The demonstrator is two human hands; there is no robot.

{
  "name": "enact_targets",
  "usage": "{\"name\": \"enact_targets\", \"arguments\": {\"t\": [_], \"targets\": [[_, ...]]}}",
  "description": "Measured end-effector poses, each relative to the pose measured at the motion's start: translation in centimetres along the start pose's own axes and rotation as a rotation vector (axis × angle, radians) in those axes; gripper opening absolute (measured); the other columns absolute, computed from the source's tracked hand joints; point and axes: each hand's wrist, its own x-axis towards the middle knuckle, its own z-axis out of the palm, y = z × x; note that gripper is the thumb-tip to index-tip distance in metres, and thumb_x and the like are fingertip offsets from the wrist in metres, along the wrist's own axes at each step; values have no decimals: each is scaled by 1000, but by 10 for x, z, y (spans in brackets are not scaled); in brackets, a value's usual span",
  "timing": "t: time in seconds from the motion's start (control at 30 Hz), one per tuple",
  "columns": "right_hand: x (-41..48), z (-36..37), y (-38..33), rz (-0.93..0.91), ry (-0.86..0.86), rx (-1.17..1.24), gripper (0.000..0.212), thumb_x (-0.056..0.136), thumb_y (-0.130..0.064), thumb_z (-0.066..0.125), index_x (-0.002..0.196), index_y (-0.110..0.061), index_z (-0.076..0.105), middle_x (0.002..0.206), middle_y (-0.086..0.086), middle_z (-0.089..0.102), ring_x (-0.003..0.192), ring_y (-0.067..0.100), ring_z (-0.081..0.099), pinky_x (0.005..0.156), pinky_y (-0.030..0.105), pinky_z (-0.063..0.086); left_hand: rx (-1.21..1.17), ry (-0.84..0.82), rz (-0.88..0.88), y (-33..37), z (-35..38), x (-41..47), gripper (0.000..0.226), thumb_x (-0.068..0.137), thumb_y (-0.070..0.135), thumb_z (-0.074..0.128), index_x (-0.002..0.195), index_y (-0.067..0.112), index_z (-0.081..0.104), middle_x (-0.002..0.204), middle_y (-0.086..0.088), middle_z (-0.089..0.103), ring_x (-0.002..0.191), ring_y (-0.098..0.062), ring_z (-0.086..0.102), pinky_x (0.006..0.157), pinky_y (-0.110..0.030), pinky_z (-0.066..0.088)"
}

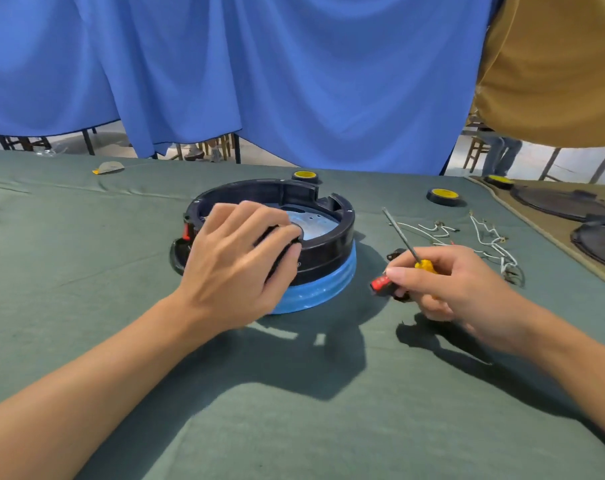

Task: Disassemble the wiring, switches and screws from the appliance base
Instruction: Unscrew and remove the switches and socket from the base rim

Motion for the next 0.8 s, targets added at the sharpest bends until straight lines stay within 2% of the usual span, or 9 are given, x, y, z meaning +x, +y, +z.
{"name": "enact_targets", "arguments": {"t": [0.07, 0.17, 0.23, 0.3, 0.43, 0.53, 0.63, 0.8], "targets": [[0, -3, 1, 29, -43, 127, 32, 71, -39, 72, 78, -7, 72, 57, 2, 47, 43, 10, 21, 42, 20, 15, 9, -62, 60, 13, 6, 0, 20, 90, 16, 58, 93, 2, 72, 95, -9, 69, 85, -31, 63, 76, -40, 44], [-1, -10, 4, 50, -158, 302, 31, 82, -33, 71, 79, -3, 64, 59, 1, 48, 40, 7, 24, 43, 22, 13, 69, -70, 69, 20, 7, -2, 22, 89, 16, 60, 99, 2, 72, 104, -11, 69, 98, -28, 60, 84, -37, 42], [-3, -14, 6, 60, -268, 431, 43, 85, -31, 70, 87, 9, 54, 60, 1, 49, 39, 4, 28, 42, 21, 15, 63, -36, 68, 24, 3, -1, 22, 88, 16, 61, 100, 3, 73, 106, -11, 69, 101, -25, 56, 85, -36, 40], [-5, -14, 6, 54, -354, 518, 56, 82, -33, 72, 87, 16, 45, 61, 2, 47, 39, 3, 29, 42, 21, 16, -40, -30, 79, 33, -2, 3, 23, 89, 20, 63, 100, 2, 74, 105, -11, 70, 98, -26, 59, 84, -36, 41], [-6, -11, 7, 8, -440, 550, 44, 76, -35, 80, 85, 1, 57, 63, 2, 50, 39, 2, 33, 43, 22, 17, -237, -102, 179, 62, -9, 9, 39, 91, 38, 67, 106, 3, 73, 106, -9, 70, 94, -26, 62, 82, -37, 44], [-9, -9, 6, 34, -473, 521, 42, 67, -35, 86, 83, -3, 64, 61, 2, 50, 39, 4, 34, 44, 19, 19, -348, -113, 150, 73, -11, 12, 48, 90, 46, 65, 117, 7, 64, 107, -9, 69, 94, -24, 60, 81, -36, 45], [-10, -5, 6, 56, -511, 504, 39, 64, -34, 89, 82, -8, 67, 62, 4, 47, 40, 5, 34, 43, 20, 21, -394, -95, 122, 72, -12, 12, 50, 90, 45, 65, 120, 7, 56, 106, -10, 67, 90, -26, 60, 75, -40, 46], [-9, -1, 9, 67, -537, 492, 33, 69, -35, 86, 85, -11, 70, 72, 9, 46, 43, 4, 35, 46, 23, 18, -411, -62, 138, 72, -11, 7, 40, 88, 40, 70, 111, 7, 62, 99, -10, 69, 83, -27, 60, 69, -43, 46]]}}
